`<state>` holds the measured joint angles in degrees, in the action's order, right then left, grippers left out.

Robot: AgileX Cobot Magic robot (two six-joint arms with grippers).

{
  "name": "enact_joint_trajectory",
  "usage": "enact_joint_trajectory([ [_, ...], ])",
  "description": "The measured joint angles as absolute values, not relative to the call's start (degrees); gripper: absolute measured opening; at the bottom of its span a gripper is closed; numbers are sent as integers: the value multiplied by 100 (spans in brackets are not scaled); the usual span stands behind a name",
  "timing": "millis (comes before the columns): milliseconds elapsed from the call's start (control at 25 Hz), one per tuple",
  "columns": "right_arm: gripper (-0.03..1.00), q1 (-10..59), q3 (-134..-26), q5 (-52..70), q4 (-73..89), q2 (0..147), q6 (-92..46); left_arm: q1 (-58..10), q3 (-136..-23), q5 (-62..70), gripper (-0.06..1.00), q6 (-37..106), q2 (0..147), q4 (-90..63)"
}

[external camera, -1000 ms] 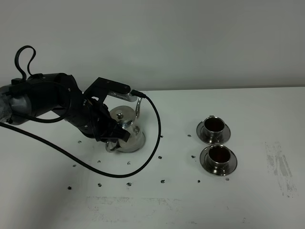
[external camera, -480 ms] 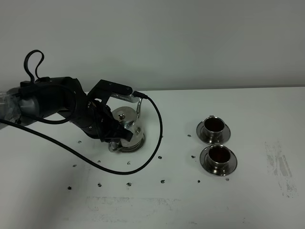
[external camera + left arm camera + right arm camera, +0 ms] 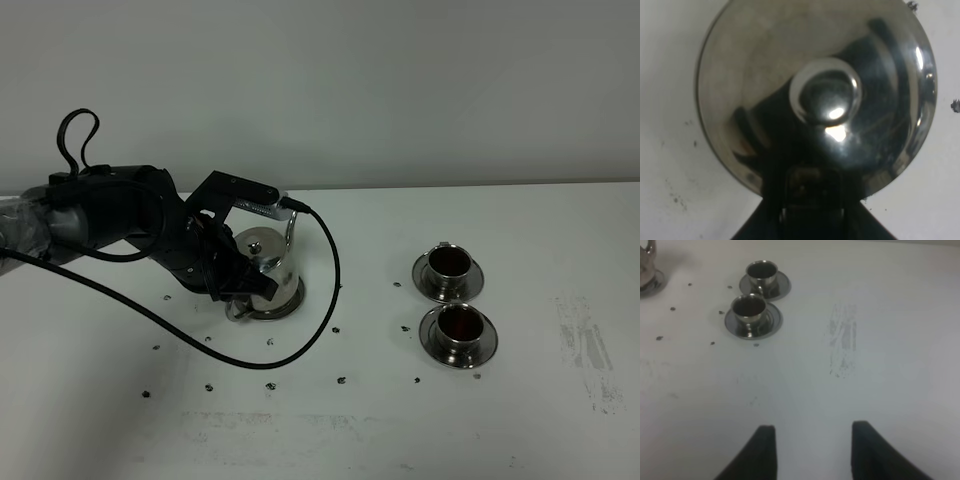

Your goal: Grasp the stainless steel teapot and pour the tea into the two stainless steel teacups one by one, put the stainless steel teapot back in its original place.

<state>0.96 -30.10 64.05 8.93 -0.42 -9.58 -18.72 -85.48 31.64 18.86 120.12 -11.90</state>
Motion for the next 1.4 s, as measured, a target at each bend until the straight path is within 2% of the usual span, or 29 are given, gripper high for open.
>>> enact_joint_trajectory([
  [1400,34,96,-3010,6405,898,-42,-952,-1872,-8548,3176,23,1886,12048,-1069],
])
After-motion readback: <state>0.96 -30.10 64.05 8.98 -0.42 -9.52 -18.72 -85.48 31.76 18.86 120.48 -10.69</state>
